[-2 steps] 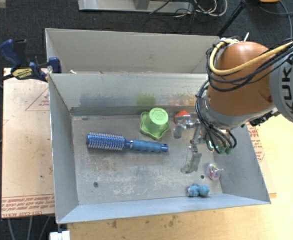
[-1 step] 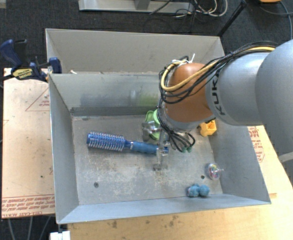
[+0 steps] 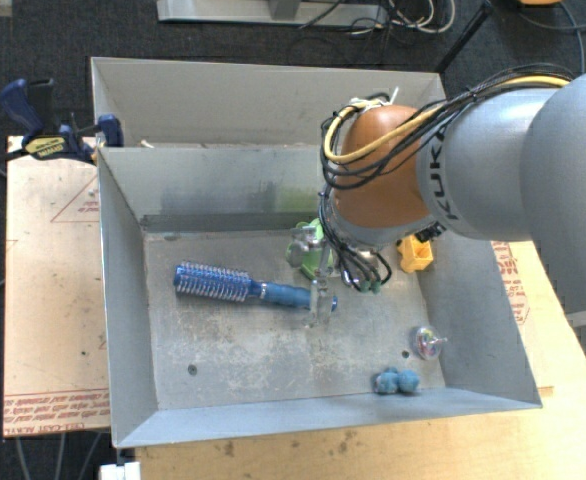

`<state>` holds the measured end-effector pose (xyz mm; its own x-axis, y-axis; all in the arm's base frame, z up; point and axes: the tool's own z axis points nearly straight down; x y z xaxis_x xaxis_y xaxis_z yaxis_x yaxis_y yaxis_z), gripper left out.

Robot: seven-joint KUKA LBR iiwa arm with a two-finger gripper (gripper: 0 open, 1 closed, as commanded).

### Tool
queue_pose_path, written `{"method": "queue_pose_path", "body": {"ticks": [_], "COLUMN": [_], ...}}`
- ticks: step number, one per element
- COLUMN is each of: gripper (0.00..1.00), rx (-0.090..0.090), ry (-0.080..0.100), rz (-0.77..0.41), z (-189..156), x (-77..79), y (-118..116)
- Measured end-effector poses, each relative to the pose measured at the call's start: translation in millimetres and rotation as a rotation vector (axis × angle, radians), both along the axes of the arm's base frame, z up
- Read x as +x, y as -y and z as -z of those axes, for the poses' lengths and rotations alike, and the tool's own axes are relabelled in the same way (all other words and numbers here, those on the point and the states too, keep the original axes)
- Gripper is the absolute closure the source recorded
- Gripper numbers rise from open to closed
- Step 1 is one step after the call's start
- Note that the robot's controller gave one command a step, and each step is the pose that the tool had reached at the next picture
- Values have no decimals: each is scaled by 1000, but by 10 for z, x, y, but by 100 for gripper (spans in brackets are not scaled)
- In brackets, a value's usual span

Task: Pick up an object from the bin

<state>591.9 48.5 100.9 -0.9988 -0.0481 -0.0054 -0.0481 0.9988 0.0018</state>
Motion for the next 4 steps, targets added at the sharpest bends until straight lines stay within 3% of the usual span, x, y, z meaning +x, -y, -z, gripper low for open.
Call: {"method": "queue_pose_path", "body": {"ticks": [1, 2, 3, 4], "gripper": [0, 0, 0, 100], "rx": [0, 2, 3, 3], "ry": [-1, 0, 2, 3], "rz": [30, 129, 127, 127], "z": [9, 298, 291, 291], "x": [121, 204, 212, 214], "y": [12, -4, -11, -12]}}
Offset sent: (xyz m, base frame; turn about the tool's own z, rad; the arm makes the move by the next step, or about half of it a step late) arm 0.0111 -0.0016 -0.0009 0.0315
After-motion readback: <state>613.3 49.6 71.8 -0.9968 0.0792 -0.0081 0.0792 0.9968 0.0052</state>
